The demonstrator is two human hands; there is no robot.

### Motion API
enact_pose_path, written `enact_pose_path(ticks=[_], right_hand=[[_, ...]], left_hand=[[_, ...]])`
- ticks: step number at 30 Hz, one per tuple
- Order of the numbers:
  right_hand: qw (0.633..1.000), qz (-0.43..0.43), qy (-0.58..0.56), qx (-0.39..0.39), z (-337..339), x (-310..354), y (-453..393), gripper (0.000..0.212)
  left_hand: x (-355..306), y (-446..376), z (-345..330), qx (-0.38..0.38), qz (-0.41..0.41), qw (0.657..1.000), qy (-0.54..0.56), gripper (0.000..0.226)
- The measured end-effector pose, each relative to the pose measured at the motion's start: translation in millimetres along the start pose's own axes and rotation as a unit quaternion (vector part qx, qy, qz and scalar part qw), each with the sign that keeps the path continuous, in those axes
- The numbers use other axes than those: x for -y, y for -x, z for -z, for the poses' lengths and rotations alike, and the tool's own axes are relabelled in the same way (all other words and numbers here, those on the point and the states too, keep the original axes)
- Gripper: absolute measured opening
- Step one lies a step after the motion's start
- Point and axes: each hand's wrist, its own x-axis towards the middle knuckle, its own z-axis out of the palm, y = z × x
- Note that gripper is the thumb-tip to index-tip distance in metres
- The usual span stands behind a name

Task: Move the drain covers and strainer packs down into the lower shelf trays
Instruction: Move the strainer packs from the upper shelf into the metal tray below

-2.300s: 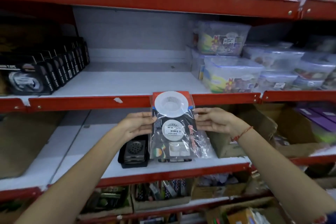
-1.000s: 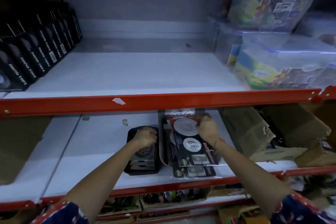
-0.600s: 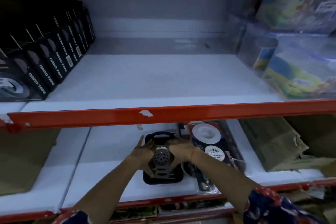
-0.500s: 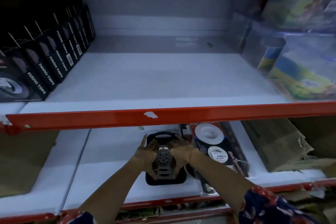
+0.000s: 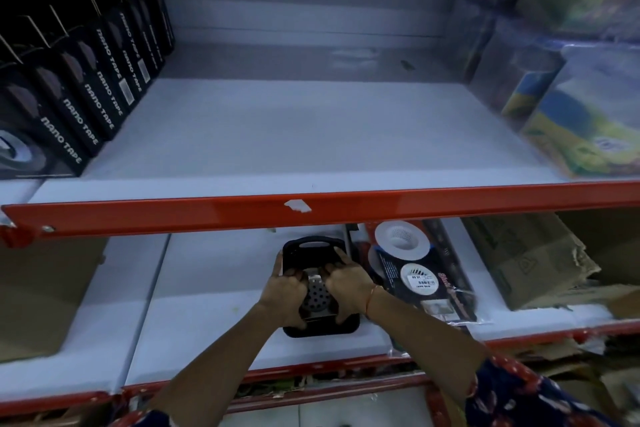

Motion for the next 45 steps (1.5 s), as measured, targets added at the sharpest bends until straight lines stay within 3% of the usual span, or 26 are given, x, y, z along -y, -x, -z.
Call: enact_pose_path(ticks=[4, 6, 10, 13, 16, 19, 22, 25, 27, 29, 33, 37, 41, 45], right_hand=[[0.999, -0.004, -0.046, 0.002, -2, -1, 2, 0.080], [0.990, -0.022, -0.136, -0.039, 5, -8, 14, 0.080], [0.934, -0.110, -0.299, -0.165, 20, -47, 55, 0.064], [0.868, -0.255, -0.357, -0.233, 16, -90, 80, 0.039], [0.830, -0.363, -0.372, -0.199, -10, -128, 97, 0.035], [0.799, -0.391, -0.438, -0.131, -36, -147, 120, 0.033], [0.734, -0.380, -0.558, -0.074, -51, -150, 131, 0.035], [0.693, -0.351, -0.630, -0.016, -53, -148, 132, 0.049], [0.639, -0.338, -0.691, -0.003, -51, -146, 133, 0.053], [0.592, -0.328, -0.736, 0.006, -51, -148, 130, 0.058], [0.548, -0.313, -0.775, -0.021, -49, -160, 123, 0.058], [0.551, -0.311, -0.766, -0.112, -42, -176, 108, 0.029], [0.648, -0.335, -0.668, -0.149, -47, -178, 93, 0.025], [0.680, -0.330, -0.643, -0.126, -67, -164, 91, 0.031]], left_hand=[[0, 0, 6, 0.024, -0.012, 0.999, 0.023, 0.082], [-1, -1, 20, 0.041, -0.004, 0.994, 0.101, 0.076], [-15, -5, 59, -0.014, 0.029, 0.953, 0.300, 0.036], [-32, -18, 83, -0.094, 0.048, 0.915, 0.389, 0.041], [-59, -32, 105, -0.094, 0.104, 0.855, 0.500, 0.029], [-83, -39, 116, -0.021, 0.171, 0.793, 0.585, 0.024], [-98, -47, 118, 0.006, 0.207, 0.732, 0.649, 0.027], [-109, -52, 128, 0.040, 0.226, 0.711, 0.665, 0.032], [-117, -54, 134, 0.052, 0.233, 0.699, 0.674, 0.036], [-120, -61, 134, 0.041, 0.253, 0.672, 0.695, 0.034], [-120, -74, 141, -0.008, 0.286, 0.645, 0.708, 0.037], [-113, -89, 147, -0.064, 0.287, 0.631, 0.718, 0.042], [-115, -97, 137, -0.083, 0.269, 0.646, 0.709, 0.047], [-126, -89, 114, -0.054, 0.240, 0.661, 0.709, 0.052]])
